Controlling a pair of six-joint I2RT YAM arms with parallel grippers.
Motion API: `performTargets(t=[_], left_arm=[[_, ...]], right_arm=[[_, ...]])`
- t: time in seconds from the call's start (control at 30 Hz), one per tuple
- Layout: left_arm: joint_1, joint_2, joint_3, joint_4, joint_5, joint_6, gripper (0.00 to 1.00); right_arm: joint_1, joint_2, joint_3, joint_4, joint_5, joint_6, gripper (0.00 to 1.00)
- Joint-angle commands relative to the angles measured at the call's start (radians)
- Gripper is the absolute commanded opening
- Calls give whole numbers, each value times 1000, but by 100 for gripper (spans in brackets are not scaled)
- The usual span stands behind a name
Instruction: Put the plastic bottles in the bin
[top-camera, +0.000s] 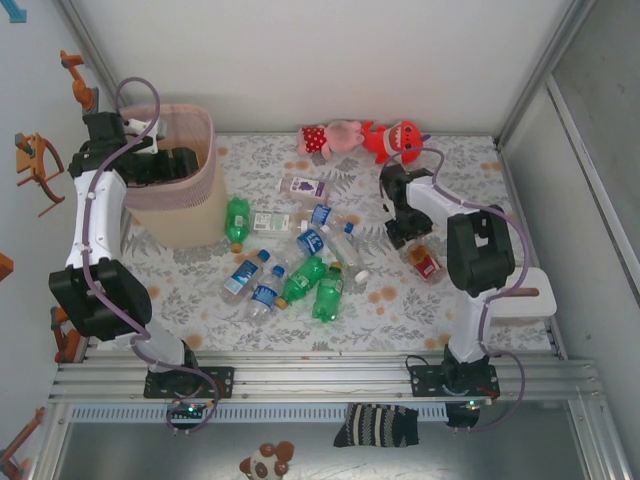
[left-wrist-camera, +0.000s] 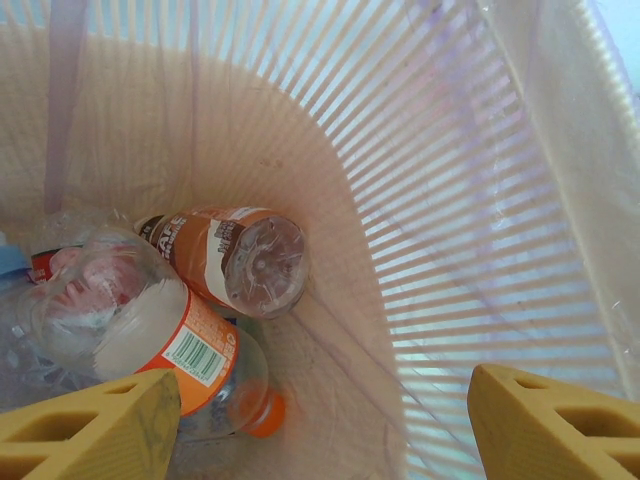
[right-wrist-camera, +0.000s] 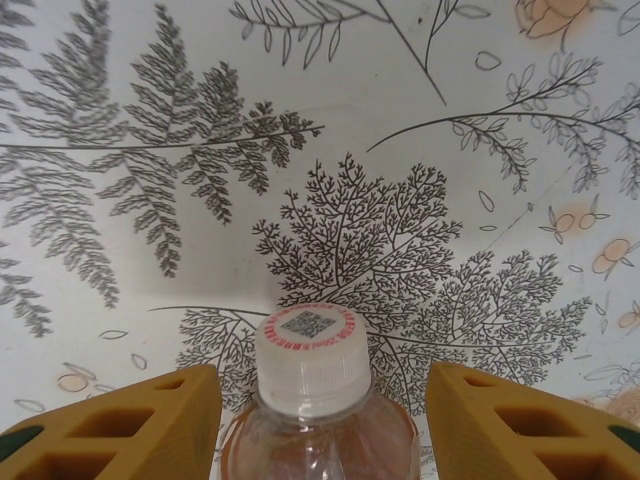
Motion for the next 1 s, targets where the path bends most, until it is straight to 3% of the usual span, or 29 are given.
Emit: performTargets(t=[0.0,0.5,0.77,0.97], left_arm=[[5,-31,-6,12,22,-11,75],[4,-26,-11,23,98,-17,75],[-9,-17,-8,23,173,-14,74],[-45,-28,-16,23,199,14,74]], right_arm=[[-10,29,42,-37,-3,-24,54],[-16,111,55,-46,-18,-35,44],[-16,98,44,-45,-28,-32,33],[-16,64,29,-44,-39,-29,31]])
